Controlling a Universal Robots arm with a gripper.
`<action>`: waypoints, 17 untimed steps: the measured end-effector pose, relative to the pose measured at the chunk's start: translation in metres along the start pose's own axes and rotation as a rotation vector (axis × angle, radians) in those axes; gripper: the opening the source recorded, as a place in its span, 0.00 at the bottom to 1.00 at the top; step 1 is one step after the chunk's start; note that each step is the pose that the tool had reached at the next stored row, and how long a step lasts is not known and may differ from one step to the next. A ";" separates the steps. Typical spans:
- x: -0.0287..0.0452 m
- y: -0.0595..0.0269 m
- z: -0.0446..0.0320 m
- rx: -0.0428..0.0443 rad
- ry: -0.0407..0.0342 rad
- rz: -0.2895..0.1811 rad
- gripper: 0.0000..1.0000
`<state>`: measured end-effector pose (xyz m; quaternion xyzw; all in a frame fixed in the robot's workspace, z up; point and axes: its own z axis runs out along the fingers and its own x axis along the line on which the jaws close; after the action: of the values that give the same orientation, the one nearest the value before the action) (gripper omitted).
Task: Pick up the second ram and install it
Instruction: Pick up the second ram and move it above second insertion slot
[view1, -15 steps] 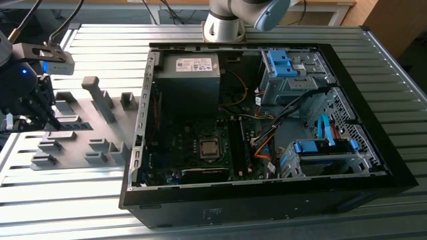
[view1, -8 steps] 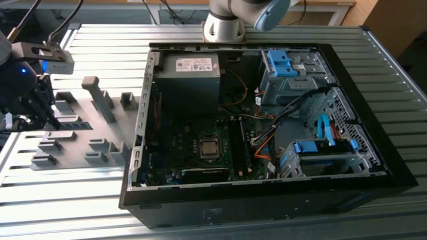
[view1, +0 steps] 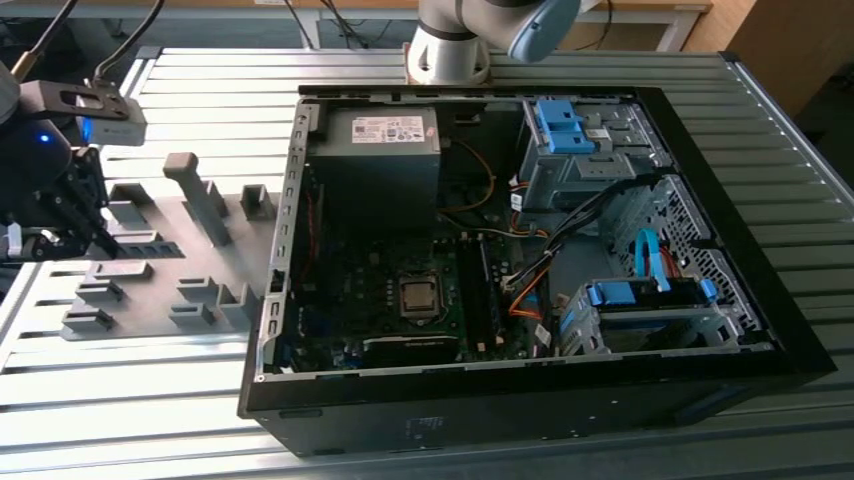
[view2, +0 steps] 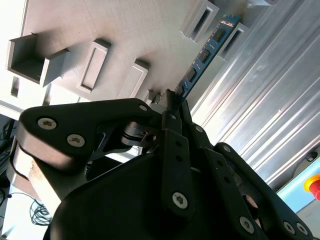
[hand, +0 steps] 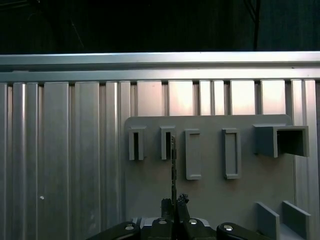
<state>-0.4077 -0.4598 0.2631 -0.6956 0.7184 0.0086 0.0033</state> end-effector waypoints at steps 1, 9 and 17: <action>0.0000 0.0000 -0.0004 0.0000 0.0001 0.000 0.14; 0.0000 0.0001 -0.0037 -0.0002 0.0002 0.000 0.14; -0.0001 0.0001 -0.0068 -0.0003 0.0002 0.000 0.14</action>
<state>-0.4078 -0.4598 0.2700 -0.6956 0.7184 0.0086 0.0031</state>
